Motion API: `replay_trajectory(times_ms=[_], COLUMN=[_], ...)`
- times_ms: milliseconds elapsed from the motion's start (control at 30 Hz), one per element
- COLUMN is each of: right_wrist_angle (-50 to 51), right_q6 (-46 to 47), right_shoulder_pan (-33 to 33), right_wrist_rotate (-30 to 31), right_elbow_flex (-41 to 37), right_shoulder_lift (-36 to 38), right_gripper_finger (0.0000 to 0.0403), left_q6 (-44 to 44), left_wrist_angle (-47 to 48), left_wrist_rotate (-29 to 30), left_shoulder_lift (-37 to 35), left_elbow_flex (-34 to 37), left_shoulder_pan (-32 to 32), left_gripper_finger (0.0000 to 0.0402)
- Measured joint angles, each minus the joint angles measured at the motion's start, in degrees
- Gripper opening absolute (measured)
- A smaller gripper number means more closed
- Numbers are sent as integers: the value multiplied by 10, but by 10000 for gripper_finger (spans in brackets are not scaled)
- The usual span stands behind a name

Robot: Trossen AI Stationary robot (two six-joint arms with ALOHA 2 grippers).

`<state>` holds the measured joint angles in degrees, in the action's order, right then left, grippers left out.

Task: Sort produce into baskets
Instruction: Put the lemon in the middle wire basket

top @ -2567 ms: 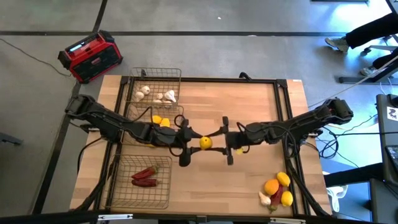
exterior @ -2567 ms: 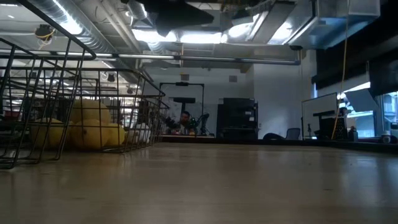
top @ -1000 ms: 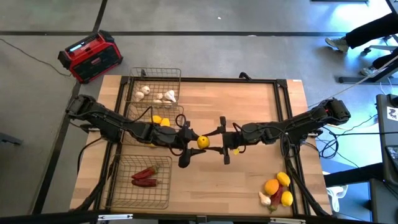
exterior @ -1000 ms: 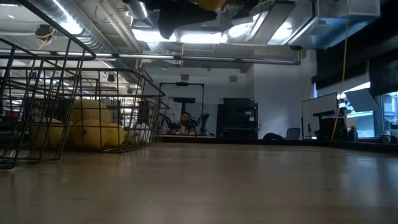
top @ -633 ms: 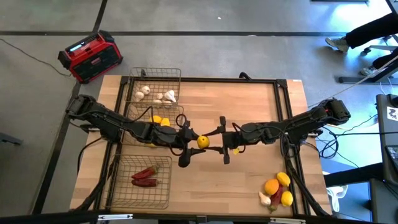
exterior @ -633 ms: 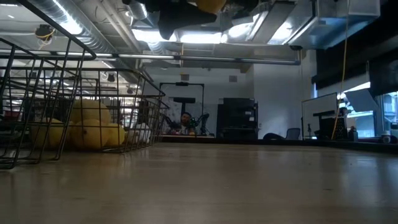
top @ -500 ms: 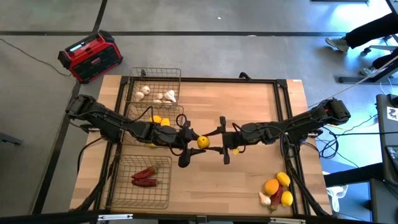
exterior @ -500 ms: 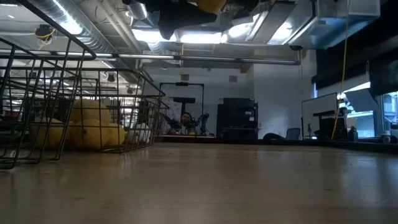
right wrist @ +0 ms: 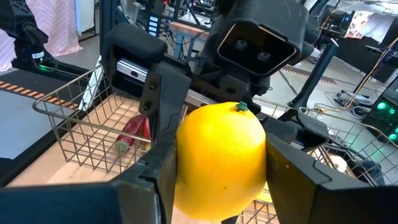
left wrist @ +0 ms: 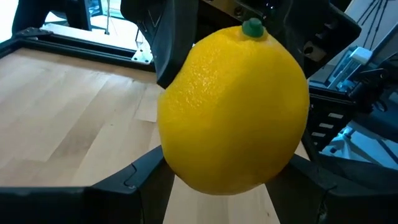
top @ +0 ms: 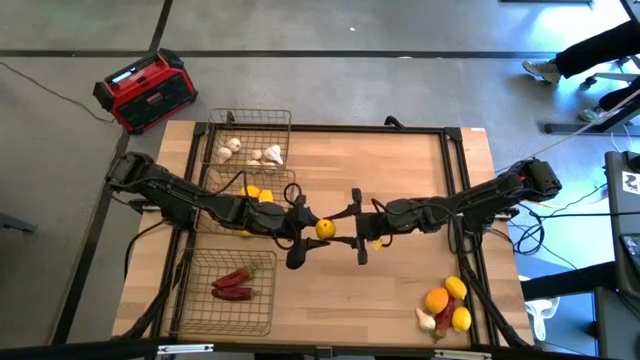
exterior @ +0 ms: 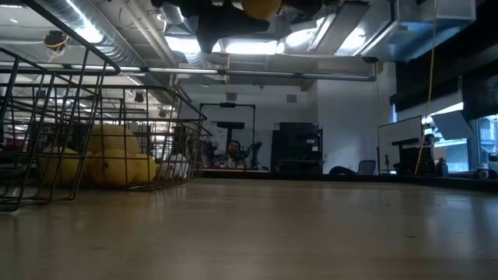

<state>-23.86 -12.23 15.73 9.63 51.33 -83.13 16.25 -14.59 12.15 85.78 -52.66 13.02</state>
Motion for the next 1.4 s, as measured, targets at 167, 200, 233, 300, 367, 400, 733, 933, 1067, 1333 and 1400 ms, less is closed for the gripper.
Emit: replay_trajectory(times_ms=[167, 200, 233, 300, 367, 400, 733, 933, 1067, 1333, 1400], right_wrist_angle=[-1, -1, 0, 0, 0, 0, 4, 6, 5, 5, 5], right_q6=[0, 0, 0, 0, 0, 0, 0, 0, 0, 0, 0], right_shoulder_pan=[0, 0, 0, 0, 0, 0, 0, 0, 0, 0, 0], right_wrist_rotate=[0, 0, 1, 3, 2, 2, -1, -1, 1, -1, -1], right_elbow_flex=[0, 0, 0, 0, 0, 0, 0, 0, 0, 0, 0], right_shoulder_lift=[-1, -1, -1, -1, -1, -1, -1, -2, -2, -2, -2], right_gripper_finger=[184, 184, 184, 184, 184, 184, 184, 184, 184, 184, 184], left_q6=[1, 0, -1, -1, 2, 2, 13, 13, 13, 4, 3], left_wrist_angle=[3, 3, 3, 3, 3, 3, 21, 28, 20, 19, 19], left_wrist_rotate=[-1, -1, -1, -1, 1, 2, -31, -35, -17, -5, -5], left_shoulder_lift=[0, 0, 0, 0, 0, 0, 0, 0, 0, 0, 0], left_elbow_flex=[0, 0, 0, 0, 0, 0, -1, -1, -1, -1, -1], left_shoulder_pan=[-3, -3, -3, -2, 0, 1, -1, -1, 0, 0, 0], left_gripper_finger=[224, 224, 224, 224, 224, 224, 224, 223, 229, 315, 330])
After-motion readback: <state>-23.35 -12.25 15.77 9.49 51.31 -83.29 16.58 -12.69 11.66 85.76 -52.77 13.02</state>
